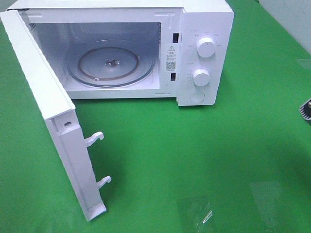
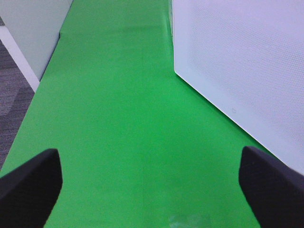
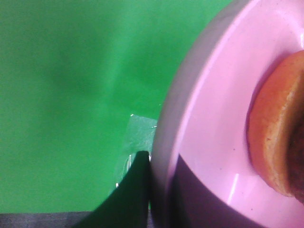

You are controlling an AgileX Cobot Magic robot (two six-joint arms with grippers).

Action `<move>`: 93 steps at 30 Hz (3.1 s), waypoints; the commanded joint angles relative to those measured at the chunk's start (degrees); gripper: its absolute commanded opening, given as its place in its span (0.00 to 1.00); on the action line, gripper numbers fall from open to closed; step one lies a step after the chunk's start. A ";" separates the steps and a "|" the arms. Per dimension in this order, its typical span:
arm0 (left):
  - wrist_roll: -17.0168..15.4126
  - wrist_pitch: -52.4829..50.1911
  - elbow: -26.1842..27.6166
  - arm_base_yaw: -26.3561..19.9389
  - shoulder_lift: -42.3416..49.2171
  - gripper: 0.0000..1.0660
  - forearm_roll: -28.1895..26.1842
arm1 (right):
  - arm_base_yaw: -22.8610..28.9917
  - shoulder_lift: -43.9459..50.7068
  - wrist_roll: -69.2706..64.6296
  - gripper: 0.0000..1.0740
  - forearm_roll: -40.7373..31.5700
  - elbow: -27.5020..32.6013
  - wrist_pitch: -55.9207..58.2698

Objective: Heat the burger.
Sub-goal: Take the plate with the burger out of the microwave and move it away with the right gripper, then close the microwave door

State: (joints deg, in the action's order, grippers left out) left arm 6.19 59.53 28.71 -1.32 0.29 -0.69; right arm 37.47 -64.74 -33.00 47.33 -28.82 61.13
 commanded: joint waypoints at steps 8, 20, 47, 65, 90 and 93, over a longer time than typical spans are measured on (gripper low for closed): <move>-0.11 -0.06 -0.17 -0.06 1.09 0.87 -0.11 | -0.17 -8.42 -11.52 0.00 6.07 -0.63 -1.49; -0.11 -0.06 -0.17 -0.06 1.09 0.87 -0.11 | -3.04 -17.88 -19.71 0.00 7.79 -0.63 -9.28; -0.06 -0.06 -0.17 -0.06 1.09 0.87 -0.11 | -16.84 -32.77 -28.42 0.02 15.30 -0.63 -22.86; -0.06 -0.06 -0.17 -0.06 1.09 0.87 -0.11 | -16.67 -22.35 -20.45 0.50 2.81 -0.69 -23.49; -0.06 -0.06 -0.17 -0.06 1.09 0.87 -0.11 | -16.67 18.74 29.85 0.72 -45.49 -6.70 -7.05; -0.06 -0.06 -0.17 -0.06 1.09 0.87 -0.11 | -16.67 20.17 29.79 0.72 -45.49 -6.70 -5.73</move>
State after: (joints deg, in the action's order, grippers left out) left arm 6.19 59.53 28.71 -1.32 0.29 -0.69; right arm 20.80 -43.83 -4.18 1.95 -35.18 55.29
